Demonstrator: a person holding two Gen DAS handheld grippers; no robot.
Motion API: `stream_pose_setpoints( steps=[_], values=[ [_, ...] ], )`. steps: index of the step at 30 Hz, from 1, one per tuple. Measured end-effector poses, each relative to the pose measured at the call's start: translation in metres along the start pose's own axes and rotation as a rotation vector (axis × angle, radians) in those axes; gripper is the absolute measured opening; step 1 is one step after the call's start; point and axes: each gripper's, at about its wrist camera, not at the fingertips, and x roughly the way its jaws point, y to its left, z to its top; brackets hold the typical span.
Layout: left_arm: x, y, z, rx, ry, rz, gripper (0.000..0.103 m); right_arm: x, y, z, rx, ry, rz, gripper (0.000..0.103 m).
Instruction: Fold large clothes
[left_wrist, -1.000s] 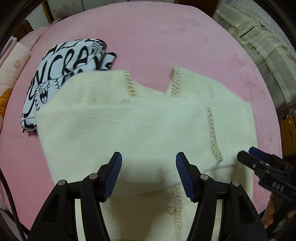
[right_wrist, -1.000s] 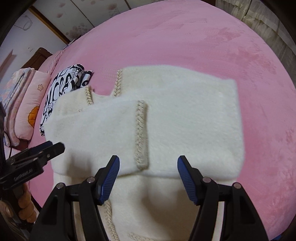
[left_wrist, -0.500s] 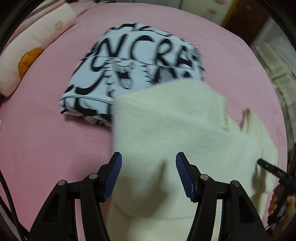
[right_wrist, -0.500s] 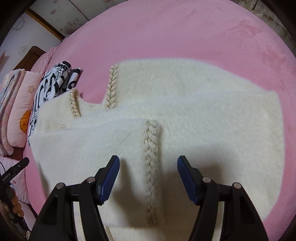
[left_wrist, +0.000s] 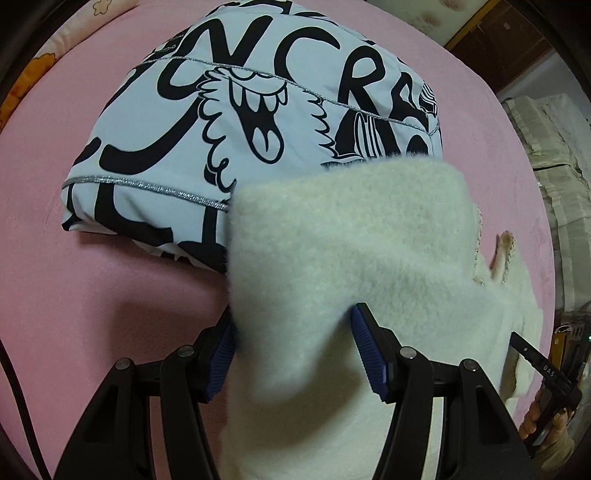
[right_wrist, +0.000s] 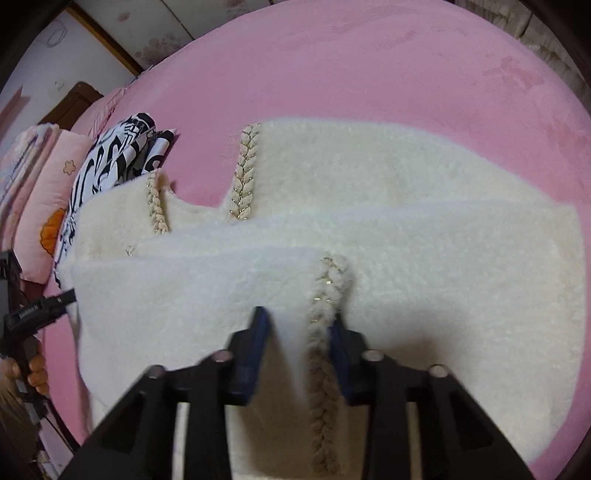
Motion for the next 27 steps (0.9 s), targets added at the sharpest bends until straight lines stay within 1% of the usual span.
stream_pose_setpoints(
  steps=[1,2,3,4,5,6,9,11,14,16,17,19,20,21,23,24,25,26,27],
  values=[
    [-0.001,-0.001,-0.001,0.003,0.000,0.005,0.056,-0.002,0.002,-0.001,-0.005,-0.003,-0.004,0.018],
    [-0.004,-0.004,-0.001,0.018,-0.001,0.024,0.046,-0.007,0.003,-0.003,-0.007,-0.012,-0.011,0.017],
    [-0.006,-0.007,-0.002,0.032,-0.001,0.041,0.032,-0.011,0.005,-0.005,-0.010,-0.021,-0.018,0.016],
    [-0.009,-0.012,-0.002,0.057,-0.003,0.071,0.025,-0.015,0.006,-0.006,-0.015,-0.030,-0.026,0.016],
    [-0.012,-0.016,-0.003,0.077,-0.008,0.092,0.016,-0.021,0.008,-0.007,-0.017,-0.043,-0.034,0.016],
    [-0.019,-0.021,-0.004,0.092,-0.021,0.104,0.012,-0.025,0.010,-0.008,-0.013,-0.054,-0.036,0.015],
    [-0.036,-0.029,-0.004,0.096,-0.061,0.117,0.011,-0.044,0.011,-0.005,0.002,-0.106,-0.025,0.015],
    [-0.045,-0.030,-0.001,0.073,-0.085,0.110,0.010,-0.055,0.013,0.002,0.012,-0.145,-0.014,0.015],
    [-0.051,-0.032,0.005,0.032,-0.117,0.103,0.010,-0.057,0.014,0.017,0.017,-0.181,-0.011,0.015],
    [-0.042,-0.031,0.007,0.021,-0.108,0.119,0.010,-0.046,0.012,0.025,0.023,-0.164,-0.027,0.015],
    [-0.037,-0.030,0.008,0.013,-0.102,0.128,0.010,-0.032,0.010,0.028,0.033,-0.120,-0.038,0.016],
    [-0.026,-0.021,0.010,-0.001,-0.083,0.141,0.011,-0.007,0.005,0.028,0.046,-0.030,-0.068,0.021],
    [-0.021,-0.018,0.011,-0.007,-0.074,0.138,0.014,0.002,0.003,0.027,0.043,-0.009,-0.100,0.027],
    [-0.019,-0.018,0.012,-0.011,-0.067,0.138,0.016,0.002,0.002,0.026,0.041,-0.015,-0.119,0.032],
    [-0.023,-0.018,0.014,-0.012,-0.054,0.135,0.018,-0.008,0.003,0.024,0.051,-0.047,-0.150,0.035],
    [-0.028,-0.019,0.014,-0.001,-0.051,0.147,0.022,-0.015,0.004,0.022,0.055,-0.066,-0.159,0.038],
    [-0.032,-0.021,0.013,0.009,-0.051,0.167,0.024,-0.022,0.005,0.019,0.057,-0.082,-0.162,0.040],
    [-0.040,-0.025,0.011,0.031,-0.064,0.221,0.025,-0.032,0.008,0.014,0.056,-0.100,-0.165,0.041],
    [-0.048,-0.029,0.009,0.046,-0.083,0.259,0.026,-0.038,0.011,0.010,0.052,-0.114,-0.161,0.041]
  ],
)
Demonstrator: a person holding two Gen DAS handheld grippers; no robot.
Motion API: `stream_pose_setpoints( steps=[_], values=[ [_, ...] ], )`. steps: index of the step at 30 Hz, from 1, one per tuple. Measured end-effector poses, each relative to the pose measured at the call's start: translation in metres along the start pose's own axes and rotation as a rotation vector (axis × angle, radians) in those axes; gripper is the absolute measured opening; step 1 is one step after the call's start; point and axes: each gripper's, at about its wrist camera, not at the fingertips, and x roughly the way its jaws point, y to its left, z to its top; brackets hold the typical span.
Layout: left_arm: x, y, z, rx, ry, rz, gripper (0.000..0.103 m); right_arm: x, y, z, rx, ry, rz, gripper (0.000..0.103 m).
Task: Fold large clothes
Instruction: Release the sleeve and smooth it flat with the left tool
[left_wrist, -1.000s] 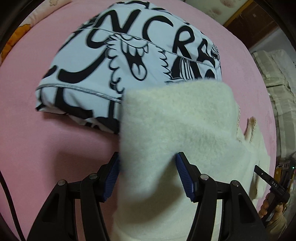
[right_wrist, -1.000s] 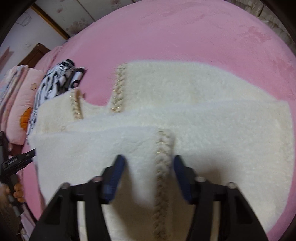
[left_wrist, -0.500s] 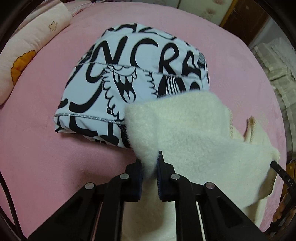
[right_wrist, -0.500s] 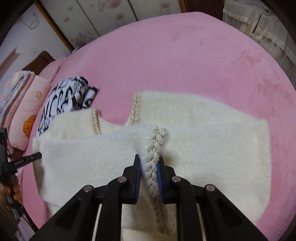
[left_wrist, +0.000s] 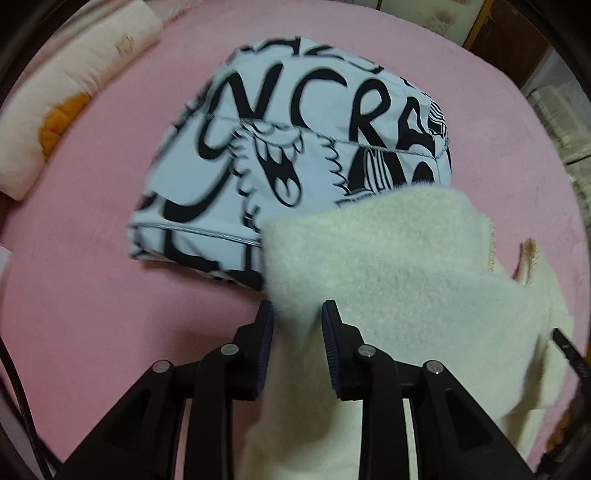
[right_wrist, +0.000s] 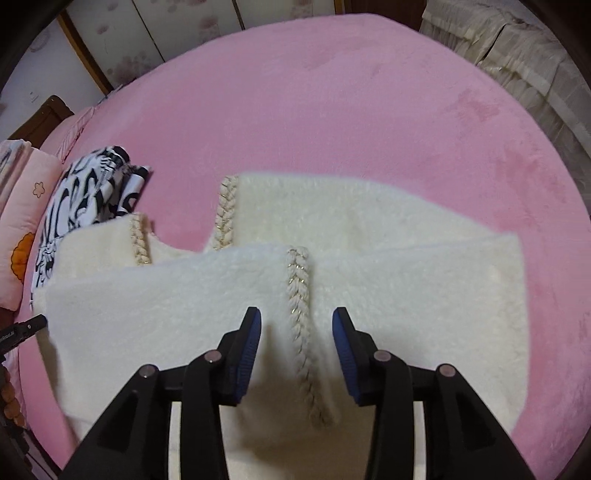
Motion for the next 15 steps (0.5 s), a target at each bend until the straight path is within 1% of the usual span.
stream_pose_setpoints(
  steps=[1,2,3,4,5,6,7,8,10,11,13,14,15],
  values=[
    [-0.010,-0.005,-0.002,0.013,-0.024,0.026,0.028,-0.008,0.003,-0.004,-0.003,-0.013,0.013,0.041],
    [-0.019,-0.009,-0.005,0.020,-0.047,0.030,0.033,-0.014,0.009,-0.010,-0.007,-0.020,0.040,0.041],
    [-0.030,-0.017,-0.010,0.022,-0.072,-0.001,0.045,-0.018,0.015,-0.015,-0.010,-0.016,0.070,0.040],
    [-0.037,-0.024,-0.017,0.021,-0.088,-0.045,0.052,-0.018,0.021,-0.018,-0.011,-0.009,0.099,0.040],
    [-0.041,-0.032,-0.025,0.020,-0.101,-0.084,0.062,-0.019,0.031,-0.024,-0.012,0.001,0.137,0.040],
    [-0.042,-0.043,-0.034,0.020,-0.109,-0.120,0.063,-0.019,0.039,-0.029,-0.014,0.007,0.163,0.040],
    [-0.038,-0.055,-0.043,0.028,-0.100,-0.145,0.063,-0.016,0.049,-0.035,-0.025,0.015,0.186,0.040],
    [-0.029,-0.068,-0.054,0.040,-0.070,-0.155,0.063,-0.011,0.061,-0.041,-0.048,0.026,0.193,0.040],
    [-0.007,-0.088,-0.069,0.051,-0.004,-0.147,0.063,-0.003,0.079,-0.050,-0.088,0.038,0.197,0.040],
    [0.000,-0.093,-0.074,0.054,0.013,-0.140,0.063,0.000,0.083,-0.054,-0.101,0.041,0.191,0.040],
    [0.020,-0.097,-0.087,0.060,0.057,-0.095,0.063,0.007,0.085,-0.060,-0.126,0.049,0.146,0.040],
    [0.028,-0.095,-0.091,0.060,0.070,-0.073,0.063,0.010,0.080,-0.061,-0.136,0.040,0.114,0.038],
    [0.034,-0.089,-0.095,0.052,0.074,-0.056,0.063,0.012,0.075,-0.062,-0.145,0.032,0.083,0.038]
  ],
)
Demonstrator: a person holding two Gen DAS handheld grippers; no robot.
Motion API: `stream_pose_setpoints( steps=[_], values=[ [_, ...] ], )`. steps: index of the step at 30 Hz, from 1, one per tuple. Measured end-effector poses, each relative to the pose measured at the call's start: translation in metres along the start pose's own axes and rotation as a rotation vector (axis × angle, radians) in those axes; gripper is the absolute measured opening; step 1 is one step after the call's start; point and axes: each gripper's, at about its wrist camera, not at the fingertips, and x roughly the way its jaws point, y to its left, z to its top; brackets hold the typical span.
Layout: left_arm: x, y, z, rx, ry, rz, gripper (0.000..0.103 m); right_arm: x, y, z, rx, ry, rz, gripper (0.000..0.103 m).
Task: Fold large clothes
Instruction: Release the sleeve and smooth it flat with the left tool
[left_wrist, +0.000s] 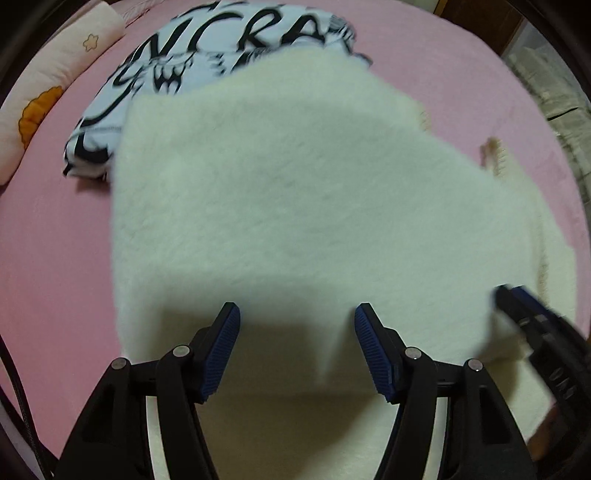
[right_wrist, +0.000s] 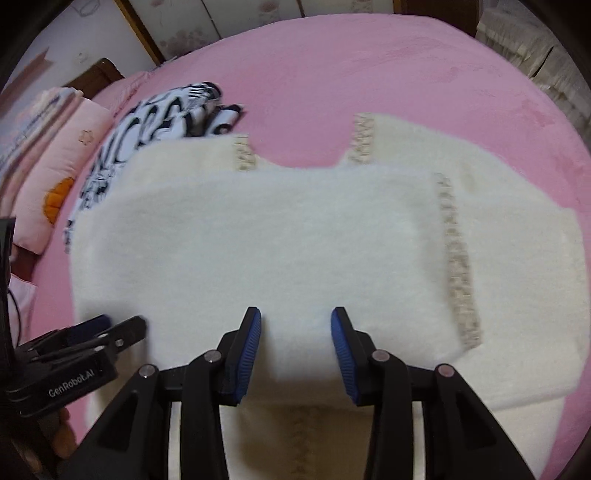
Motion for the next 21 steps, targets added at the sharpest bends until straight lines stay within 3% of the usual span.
stream_pose_setpoints(
  steps=[4,8,12,13,21],
  values=[
    [0.003,0.021,-0.001,-0.039,0.003,-0.007,0.063,0.000,-0.038,-0.008,0.001,0.007,-0.141,0.038],
    [0.001,0.025,0.001,-0.030,0.021,0.010,0.063,-0.011,-0.062,-0.012,0.042,0.026,-0.063,0.035],
    [-0.011,0.023,-0.001,-0.052,0.034,0.031,0.063,-0.024,-0.059,-0.015,0.062,0.042,-0.071,0.038],
    [-0.022,0.034,-0.003,-0.057,0.031,0.024,0.063,-0.028,-0.058,-0.016,0.073,0.045,-0.064,0.038],
    [-0.092,0.018,-0.018,-0.026,-0.035,0.001,0.063,-0.087,-0.065,-0.021,0.101,0.034,-0.008,0.038]
  ],
)
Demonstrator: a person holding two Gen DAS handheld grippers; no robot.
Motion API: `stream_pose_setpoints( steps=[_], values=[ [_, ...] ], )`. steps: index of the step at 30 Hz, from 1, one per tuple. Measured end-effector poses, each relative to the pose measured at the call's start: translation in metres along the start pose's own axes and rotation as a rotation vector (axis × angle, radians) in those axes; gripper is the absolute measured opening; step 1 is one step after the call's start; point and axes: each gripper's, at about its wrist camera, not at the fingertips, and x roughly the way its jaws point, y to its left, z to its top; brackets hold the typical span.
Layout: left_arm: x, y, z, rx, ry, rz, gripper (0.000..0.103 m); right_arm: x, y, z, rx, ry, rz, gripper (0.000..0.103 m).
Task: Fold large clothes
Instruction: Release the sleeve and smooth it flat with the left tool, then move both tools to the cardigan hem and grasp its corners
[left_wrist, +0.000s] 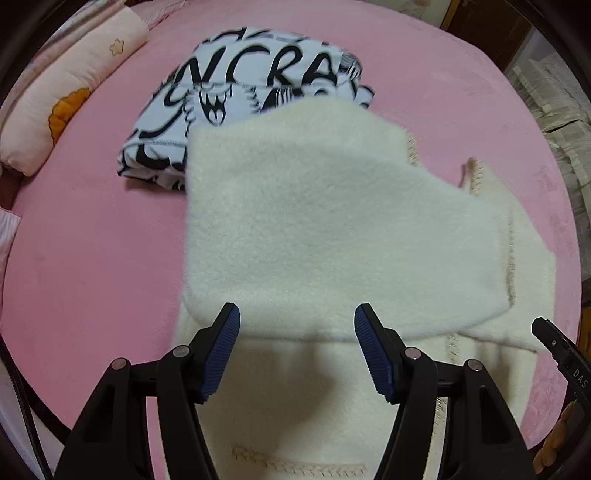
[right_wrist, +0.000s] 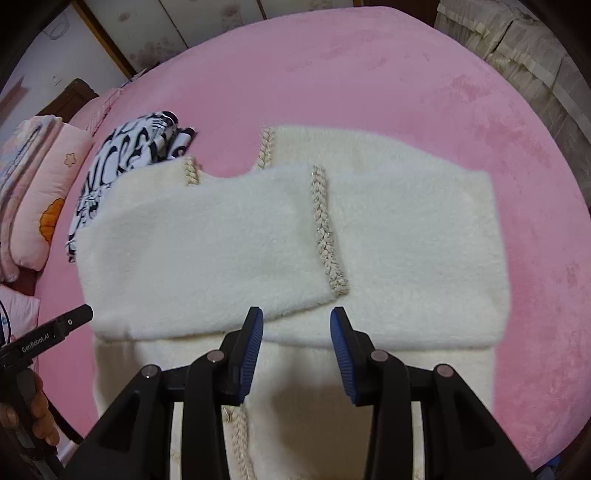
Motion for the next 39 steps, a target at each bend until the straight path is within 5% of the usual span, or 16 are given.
stream_pose_setpoints(
  steps=[9,18,39],
  values=[
    [-0.083,-0.018,-0.013,0.001,-0.072,-0.036,0.064,-0.081,-0.010,-0.002,-0.012,-0.073,0.043,0.040],
    [-0.139,-0.024,-0.040,0.004,-0.139,-0.036,0.064,-0.115,-0.006,-0.018,-0.061,-0.086,0.080,0.040],
    [-0.169,0.039,-0.123,0.024,-0.152,-0.095,0.065,-0.178,0.000,-0.106,-0.049,-0.173,0.029,0.040]
  ],
)
